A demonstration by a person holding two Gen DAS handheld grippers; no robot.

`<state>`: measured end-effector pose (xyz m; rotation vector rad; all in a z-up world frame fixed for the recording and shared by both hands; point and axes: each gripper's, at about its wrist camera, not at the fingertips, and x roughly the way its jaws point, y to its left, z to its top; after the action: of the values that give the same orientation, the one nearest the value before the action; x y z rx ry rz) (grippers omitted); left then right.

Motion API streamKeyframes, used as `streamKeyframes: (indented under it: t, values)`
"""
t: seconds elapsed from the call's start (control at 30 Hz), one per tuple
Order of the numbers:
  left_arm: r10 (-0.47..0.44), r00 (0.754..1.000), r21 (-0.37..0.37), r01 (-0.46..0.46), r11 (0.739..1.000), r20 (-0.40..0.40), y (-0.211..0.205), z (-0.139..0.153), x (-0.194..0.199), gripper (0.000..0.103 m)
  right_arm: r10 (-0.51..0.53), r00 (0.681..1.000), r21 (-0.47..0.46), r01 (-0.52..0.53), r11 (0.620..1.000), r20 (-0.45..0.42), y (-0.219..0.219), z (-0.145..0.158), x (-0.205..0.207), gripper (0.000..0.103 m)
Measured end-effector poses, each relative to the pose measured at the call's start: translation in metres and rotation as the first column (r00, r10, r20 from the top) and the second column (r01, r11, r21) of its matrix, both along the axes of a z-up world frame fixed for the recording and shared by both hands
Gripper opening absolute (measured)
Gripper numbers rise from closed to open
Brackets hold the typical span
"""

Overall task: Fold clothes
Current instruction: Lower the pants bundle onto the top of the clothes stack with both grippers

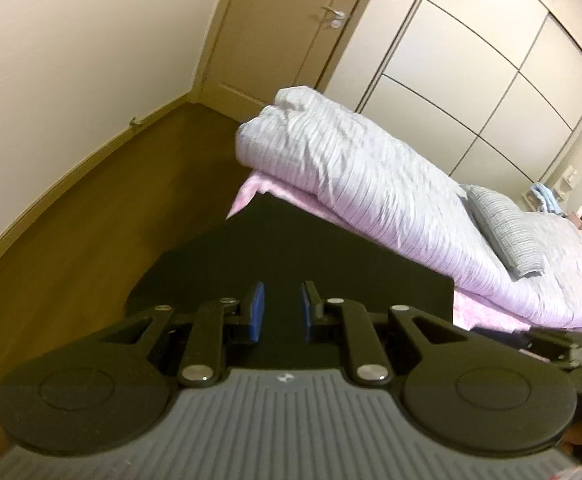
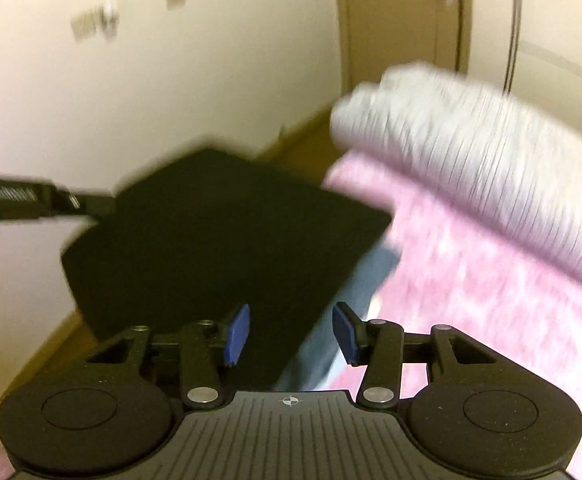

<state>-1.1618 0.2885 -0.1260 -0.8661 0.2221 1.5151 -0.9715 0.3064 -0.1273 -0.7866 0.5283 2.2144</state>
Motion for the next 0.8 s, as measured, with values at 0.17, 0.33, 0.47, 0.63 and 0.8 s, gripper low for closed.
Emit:
streamKeyframes:
  t: [0.17,0.33,0.47,0.63,0.8]
  values:
    - [-0.015,1.000,-0.093,0.014,0.996,-0.014,0.050,-0.035,0.009,0.012,-0.017,0.999,0.010,0.017,1.000,0.028,0.029,-0.028,-0.005,0.047]
    - [-0.017,0.997,-0.106,0.010,0.994,-0.070,0.040,-0.021,0.026,0.013,-0.054,0.998,-0.037,0.055,0.998,0.036,0.027,-0.034,0.014,0.047]
    - [0.002,0.997,-0.144,-0.014,0.990,-0.081,0.008,-0.015,0.038,0.013,0.000,1.000,-0.086,-0.003,0.996,-0.031,0.004,-0.014,0.041,0.047]
    - [0.061,0.996,-0.236,-0.074,0.969,-0.064,-0.022,-0.028,0.059,0.014,0.085,0.995,-0.235,-0.069,0.969,0.056,-0.015,-0.047,0.039,0.047]
    - [0.145,0.987,-0.259,-0.156,0.953,-0.061,-0.050,-0.008,0.079,0.025,0.042,0.999,-0.229,-0.043,0.972,-0.011,-0.018,-0.026,0.066,0.047]
